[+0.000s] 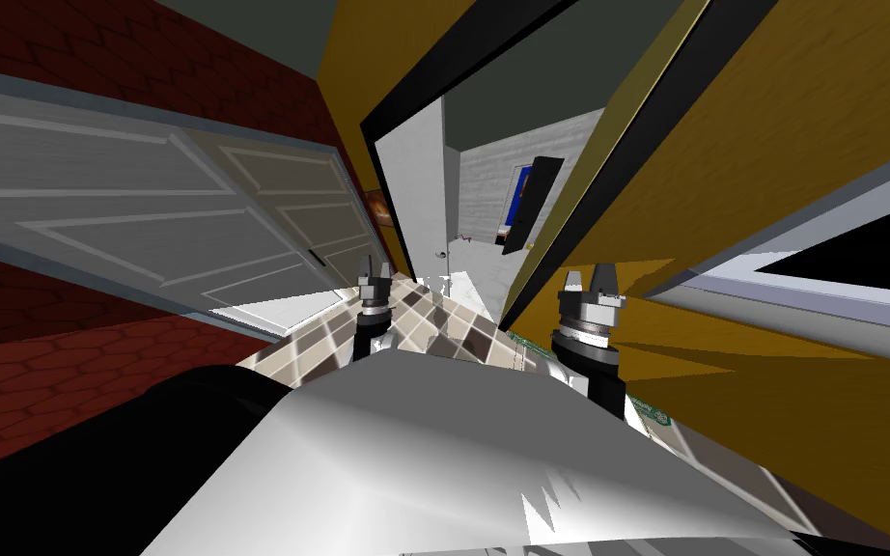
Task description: Push the door open
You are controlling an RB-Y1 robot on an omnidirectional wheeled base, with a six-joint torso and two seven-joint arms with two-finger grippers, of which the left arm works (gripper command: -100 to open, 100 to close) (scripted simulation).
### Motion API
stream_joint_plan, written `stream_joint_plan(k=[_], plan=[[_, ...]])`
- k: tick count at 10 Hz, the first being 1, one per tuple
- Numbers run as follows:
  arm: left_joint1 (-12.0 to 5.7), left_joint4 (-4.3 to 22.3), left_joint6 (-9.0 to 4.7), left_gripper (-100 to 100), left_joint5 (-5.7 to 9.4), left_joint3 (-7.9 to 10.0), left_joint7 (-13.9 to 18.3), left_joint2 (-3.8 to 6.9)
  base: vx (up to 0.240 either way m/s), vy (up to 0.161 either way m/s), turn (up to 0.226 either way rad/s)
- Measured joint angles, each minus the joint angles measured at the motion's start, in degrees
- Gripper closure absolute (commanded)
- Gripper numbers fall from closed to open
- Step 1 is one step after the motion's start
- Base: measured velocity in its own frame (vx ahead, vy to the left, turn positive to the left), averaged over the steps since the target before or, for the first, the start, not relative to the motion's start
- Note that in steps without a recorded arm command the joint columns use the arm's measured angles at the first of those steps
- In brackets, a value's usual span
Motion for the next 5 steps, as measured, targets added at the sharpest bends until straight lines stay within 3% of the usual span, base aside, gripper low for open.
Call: stream_joint_plan(k=[5], plan=[[-2.42,5.9,-1.08,-100,0.13,-0.46,0.3,1.23,0.093,0.061,-0.037]])
